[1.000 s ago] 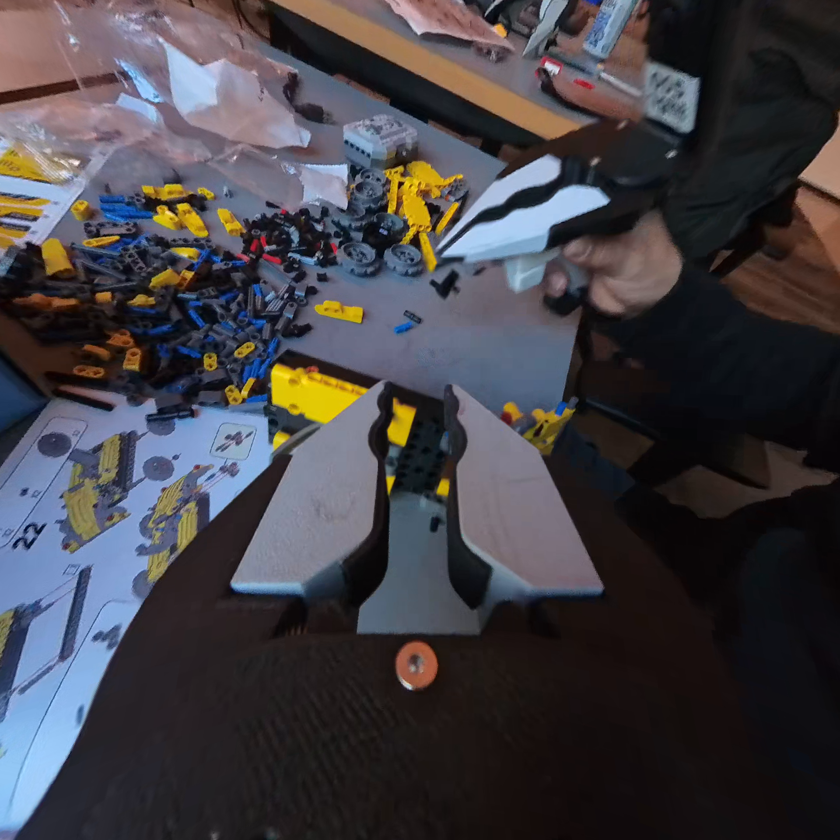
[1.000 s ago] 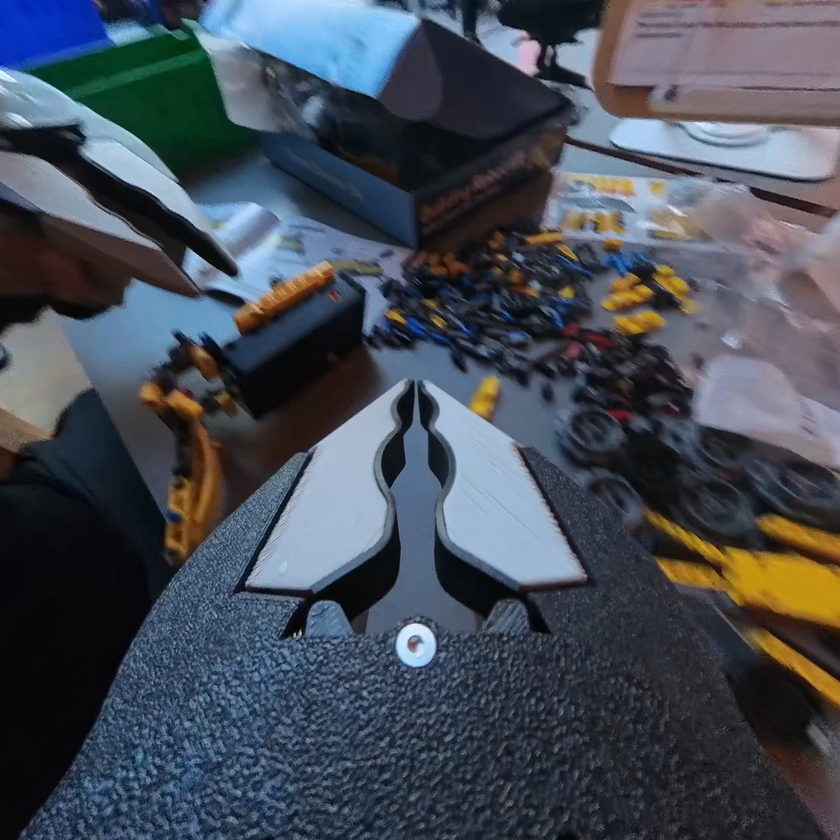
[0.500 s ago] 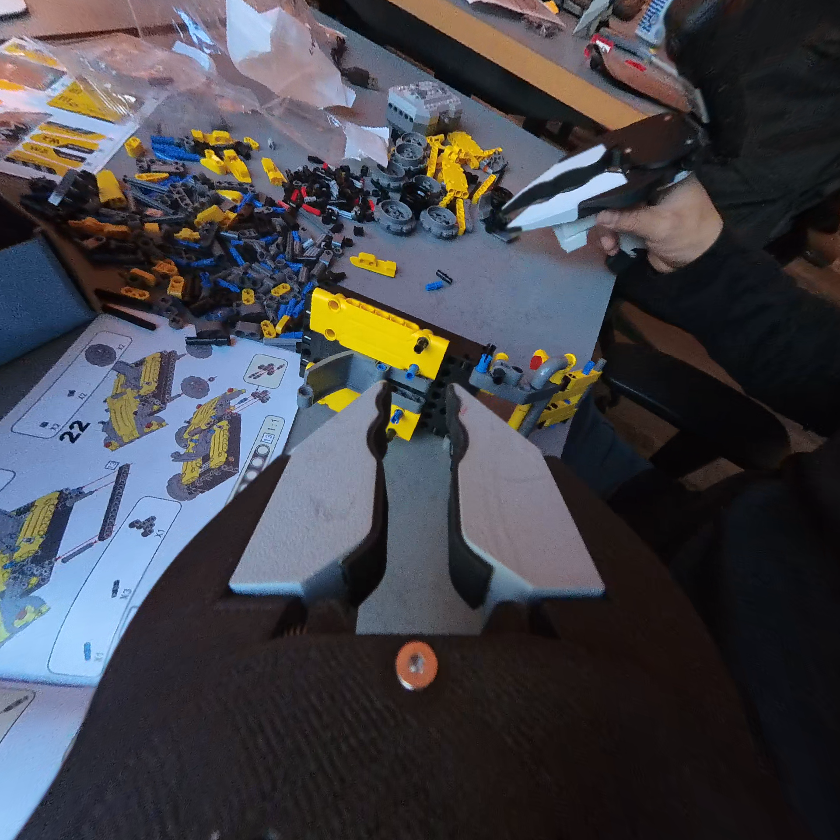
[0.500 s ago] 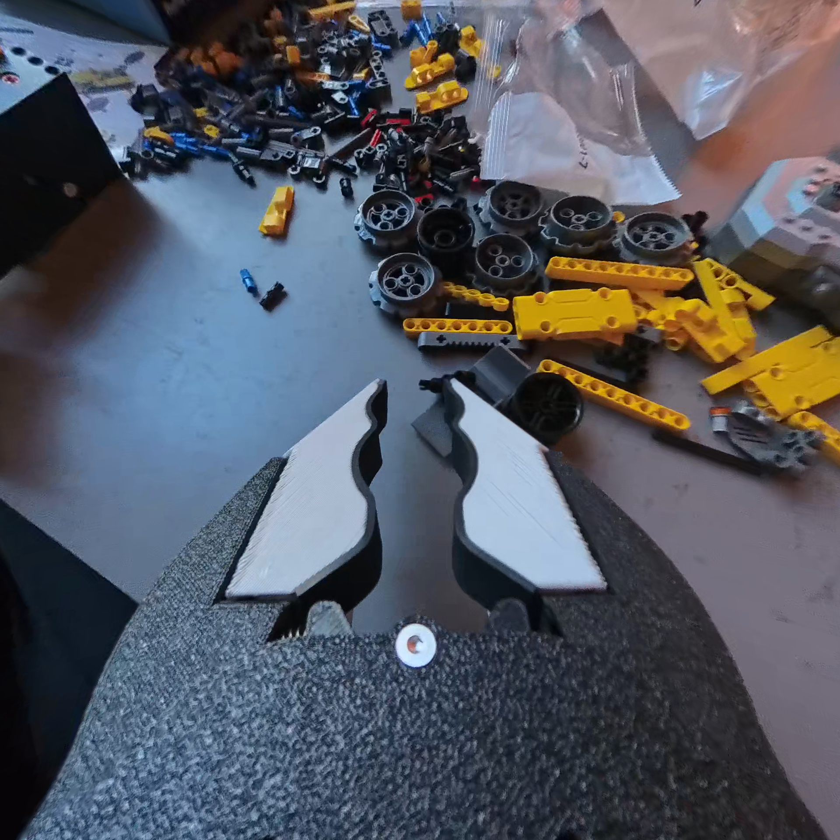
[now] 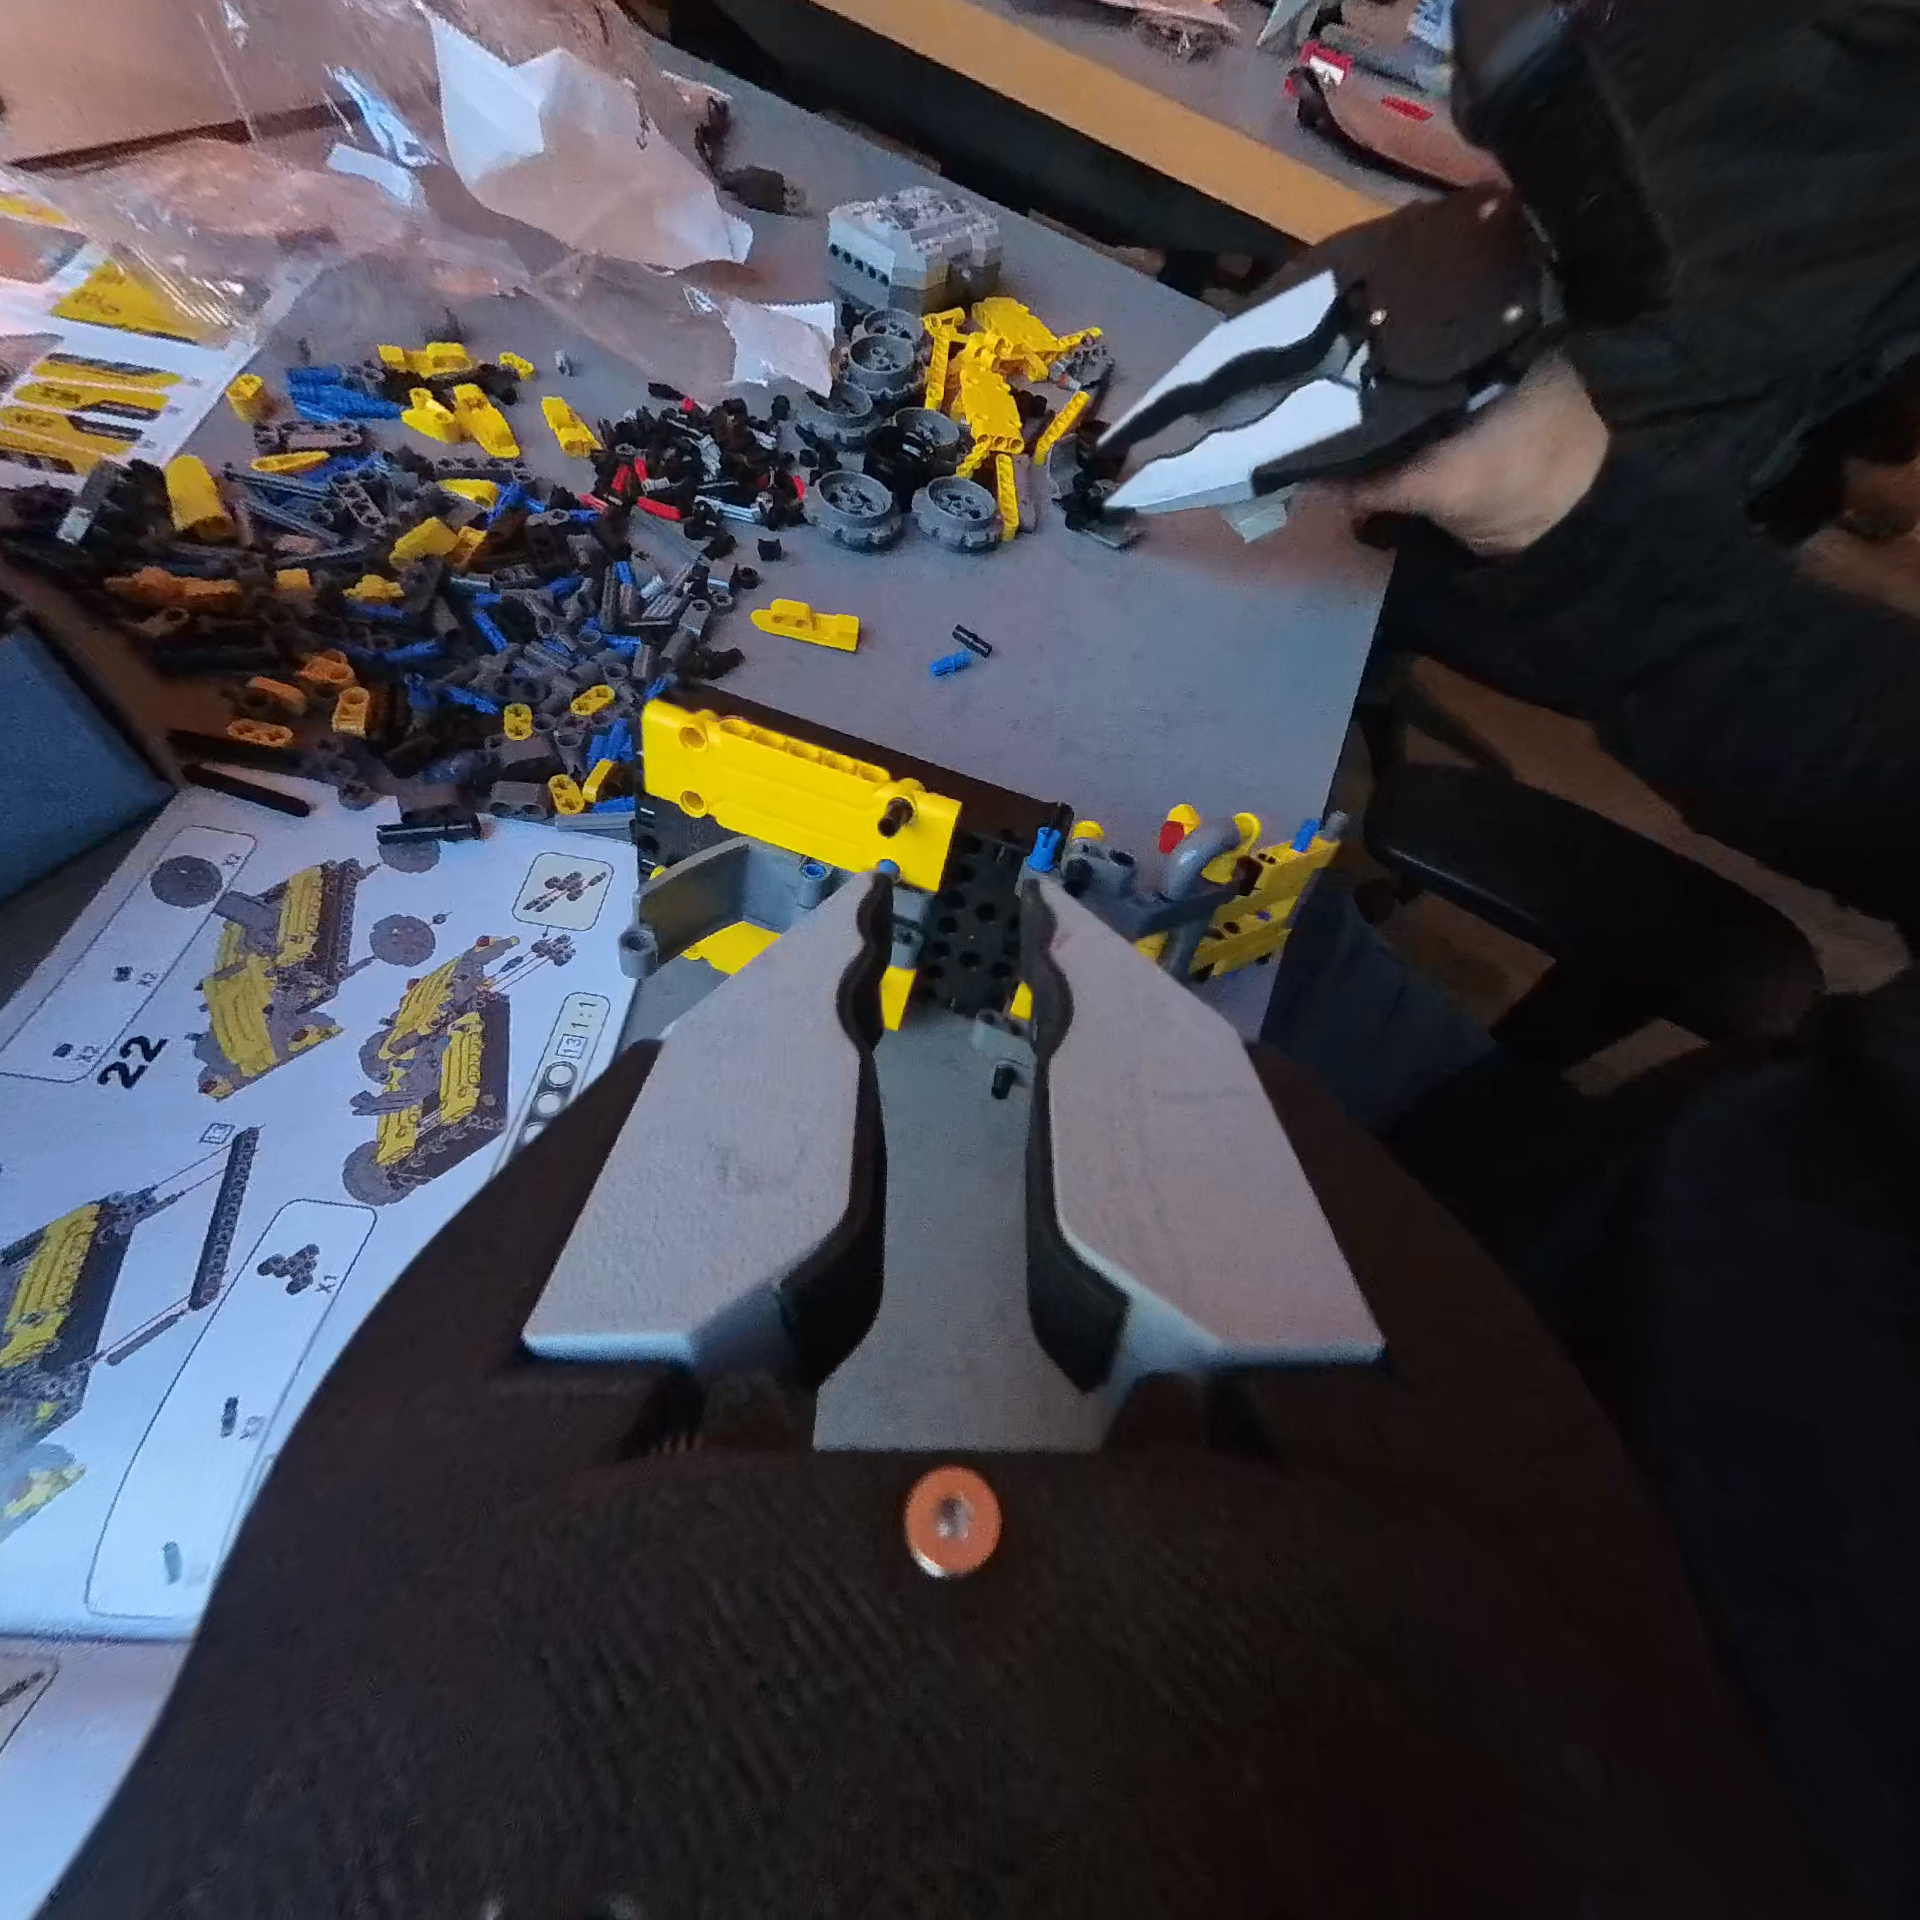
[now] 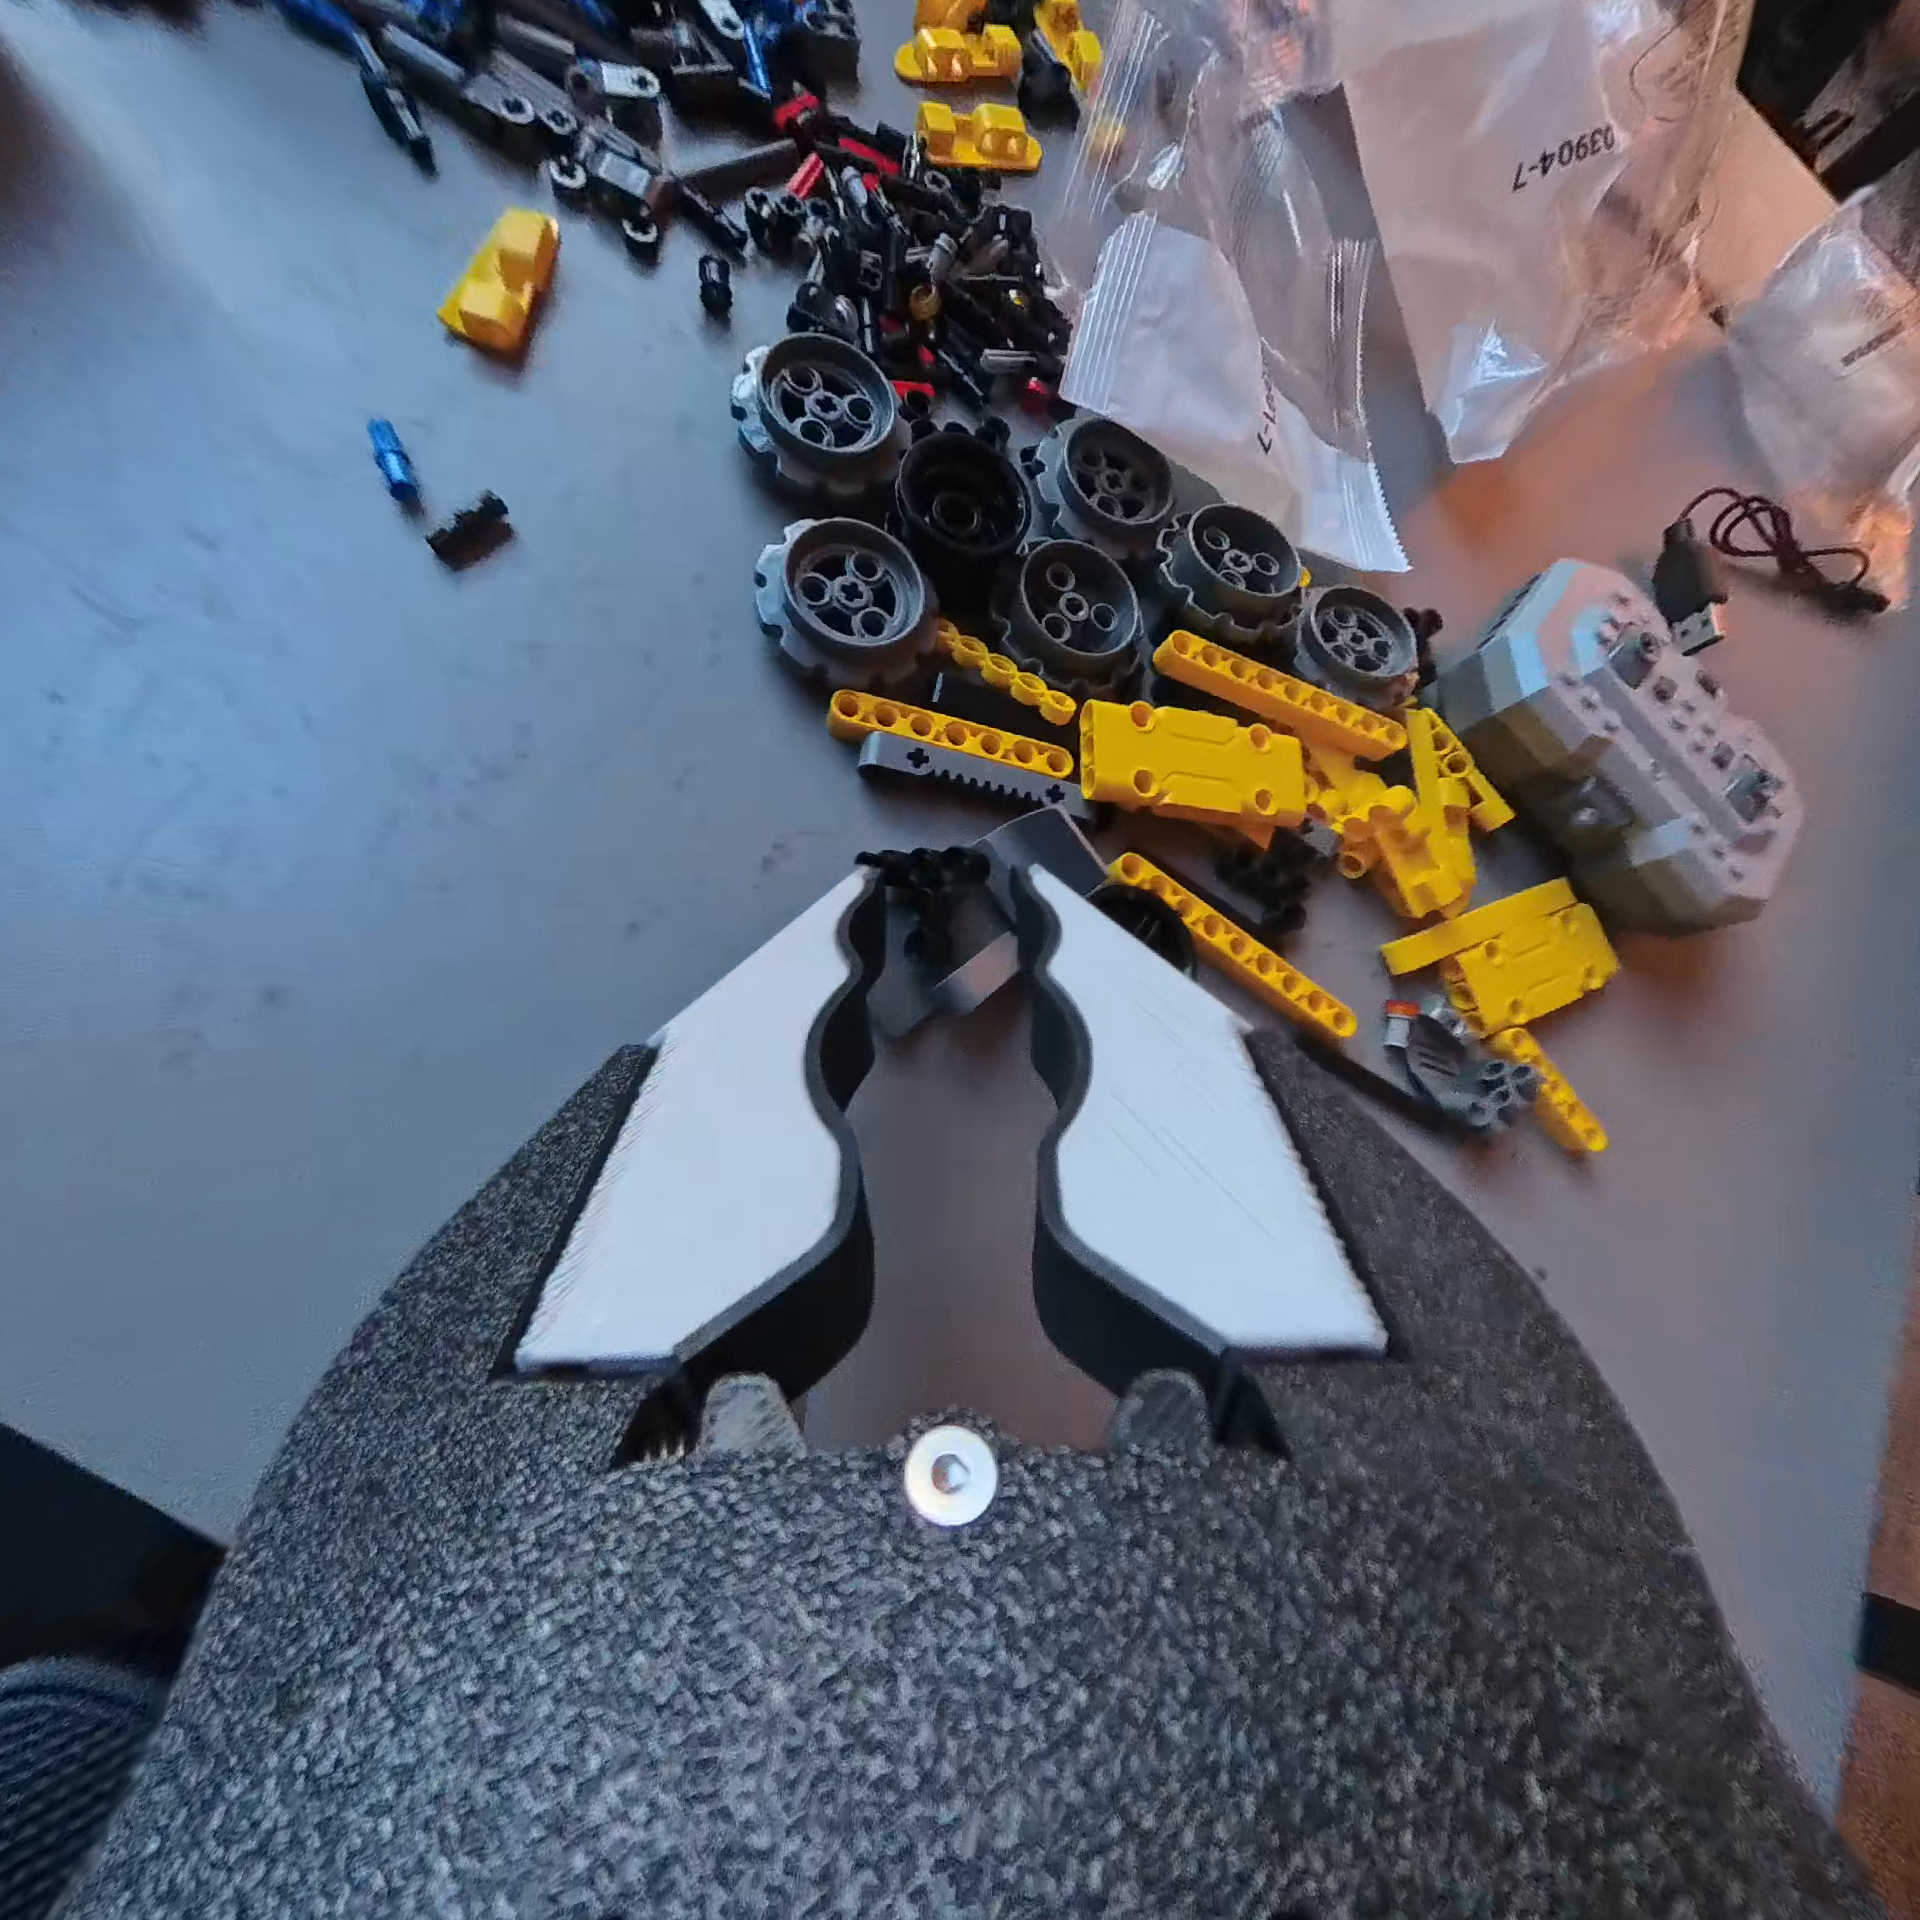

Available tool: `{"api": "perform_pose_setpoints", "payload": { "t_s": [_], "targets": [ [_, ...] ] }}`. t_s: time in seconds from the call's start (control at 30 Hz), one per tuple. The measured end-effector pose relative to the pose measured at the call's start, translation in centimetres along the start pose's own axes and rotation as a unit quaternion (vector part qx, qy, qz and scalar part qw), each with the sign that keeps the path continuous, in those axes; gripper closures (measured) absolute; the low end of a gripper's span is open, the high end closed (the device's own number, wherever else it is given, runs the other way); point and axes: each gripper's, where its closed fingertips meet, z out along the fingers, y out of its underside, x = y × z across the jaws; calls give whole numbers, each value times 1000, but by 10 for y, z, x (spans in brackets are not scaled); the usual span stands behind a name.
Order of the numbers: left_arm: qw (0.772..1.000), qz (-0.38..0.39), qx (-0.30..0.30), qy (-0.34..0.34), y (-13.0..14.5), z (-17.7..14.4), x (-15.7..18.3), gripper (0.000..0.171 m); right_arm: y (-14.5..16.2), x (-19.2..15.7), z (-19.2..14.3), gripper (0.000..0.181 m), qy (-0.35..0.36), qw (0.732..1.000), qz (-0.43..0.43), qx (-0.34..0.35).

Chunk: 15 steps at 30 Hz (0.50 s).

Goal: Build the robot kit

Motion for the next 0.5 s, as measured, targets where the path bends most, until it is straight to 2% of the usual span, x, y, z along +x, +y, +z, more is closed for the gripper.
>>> {"api": "perform_pose_setpoints", "payload": {
  "t_s": [0.13, 0.2, 0.37, 0.5],
  "targets": [
    [1000, -1, 1, 5, 3, -2, 3, 151, 1, -7, 8, 158, -52, 998, 18, -13],
    [1000, -8, 5, 11, 4, -2, 5, 151, -6, -13, 6, 181, -71, 997, 26, -4],
    [1000, -5, 9, 12, 9, -5, 7, 152, -32, -44, -14, 181, -103, 994, 16, 31],
    [1000, -11, 10, 11, 15, -11, 5, 152, -23, -21, -25, 179, -64, 996, 60, 29]
  ]
}}
